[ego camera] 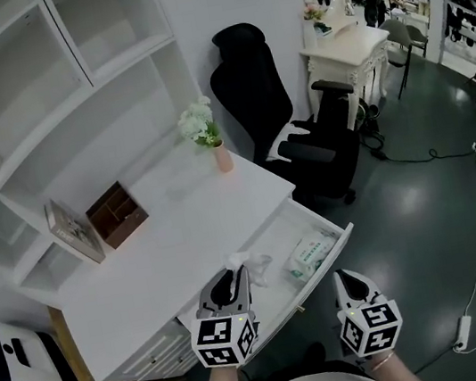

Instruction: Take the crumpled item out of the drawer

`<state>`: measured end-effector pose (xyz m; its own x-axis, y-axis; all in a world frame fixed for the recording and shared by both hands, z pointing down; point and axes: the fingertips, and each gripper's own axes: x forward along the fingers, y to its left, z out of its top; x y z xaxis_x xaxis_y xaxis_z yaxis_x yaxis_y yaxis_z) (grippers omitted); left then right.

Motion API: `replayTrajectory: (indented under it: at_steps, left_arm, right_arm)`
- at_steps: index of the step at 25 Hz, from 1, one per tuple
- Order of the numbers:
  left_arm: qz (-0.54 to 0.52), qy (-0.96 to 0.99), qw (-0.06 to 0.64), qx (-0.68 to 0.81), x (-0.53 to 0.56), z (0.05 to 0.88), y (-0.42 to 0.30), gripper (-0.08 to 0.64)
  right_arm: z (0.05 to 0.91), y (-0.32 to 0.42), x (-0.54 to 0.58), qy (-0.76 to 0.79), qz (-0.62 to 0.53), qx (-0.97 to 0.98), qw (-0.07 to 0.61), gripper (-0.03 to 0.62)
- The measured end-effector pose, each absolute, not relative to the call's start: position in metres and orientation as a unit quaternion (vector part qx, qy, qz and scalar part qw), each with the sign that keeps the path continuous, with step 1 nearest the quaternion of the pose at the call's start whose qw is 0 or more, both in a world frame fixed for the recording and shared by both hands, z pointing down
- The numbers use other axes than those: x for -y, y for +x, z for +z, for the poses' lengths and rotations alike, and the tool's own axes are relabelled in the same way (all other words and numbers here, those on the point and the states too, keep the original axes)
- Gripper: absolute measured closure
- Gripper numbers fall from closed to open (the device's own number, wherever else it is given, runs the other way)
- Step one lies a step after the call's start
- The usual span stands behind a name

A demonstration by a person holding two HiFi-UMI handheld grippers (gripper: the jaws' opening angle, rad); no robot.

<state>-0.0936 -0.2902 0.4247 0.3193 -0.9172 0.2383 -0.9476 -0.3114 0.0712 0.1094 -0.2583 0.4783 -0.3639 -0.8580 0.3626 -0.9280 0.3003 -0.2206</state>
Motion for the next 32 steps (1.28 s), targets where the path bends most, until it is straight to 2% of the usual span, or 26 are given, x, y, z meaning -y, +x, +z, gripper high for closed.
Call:
replayTrajectory:
  at_steps: [32]
  left_arm:
    - [0.085,0.788,0.099,0.602,0.2909,0.4297,-0.0968,0.505]
  right_arm:
    - [0.4794,0.1128,0.2587,0.537,0.188,0.816,0.1,0.591]
